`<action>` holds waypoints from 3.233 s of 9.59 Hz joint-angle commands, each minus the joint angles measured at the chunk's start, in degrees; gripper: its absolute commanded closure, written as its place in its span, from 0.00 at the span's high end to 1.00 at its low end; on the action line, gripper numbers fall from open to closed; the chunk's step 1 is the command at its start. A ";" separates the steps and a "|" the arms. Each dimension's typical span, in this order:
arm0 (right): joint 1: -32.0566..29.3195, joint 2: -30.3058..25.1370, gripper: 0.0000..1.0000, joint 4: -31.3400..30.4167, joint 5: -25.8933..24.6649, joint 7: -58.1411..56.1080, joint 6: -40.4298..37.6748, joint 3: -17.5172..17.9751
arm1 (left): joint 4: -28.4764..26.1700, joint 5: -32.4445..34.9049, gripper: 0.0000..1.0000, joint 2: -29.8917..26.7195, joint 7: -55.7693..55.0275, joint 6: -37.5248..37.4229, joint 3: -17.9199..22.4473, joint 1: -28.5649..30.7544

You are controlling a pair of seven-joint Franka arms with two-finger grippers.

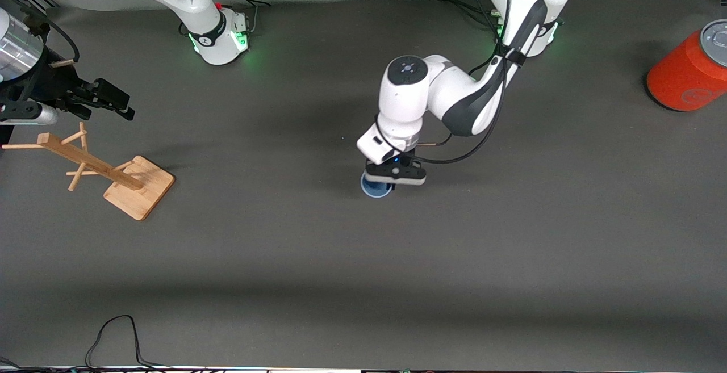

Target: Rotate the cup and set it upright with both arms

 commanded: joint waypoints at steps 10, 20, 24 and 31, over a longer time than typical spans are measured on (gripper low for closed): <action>0.51 -3.09 1.00 -4.16 -1.11 1.37 2.55 0.00 | -8.30 43.89 1.00 0.60 -50.39 4.08 0.21 -4.12; 0.51 -3.09 1.00 -3.37 -4.36 -0.64 0.27 1.06 | -1.39 8.54 1.00 -3.61 -15.48 -4.93 -0.50 -1.22; 0.51 -1.95 1.00 -0.82 -4.44 -1.18 -2.81 1.06 | 15.48 -12.75 1.00 -4.84 14.22 -31.10 -0.32 4.99; 0.68 -0.63 1.00 0.93 -1.90 -0.04 -3.60 1.32 | 4.21 -23.77 1.00 -26.97 45.46 -46.90 8.17 19.43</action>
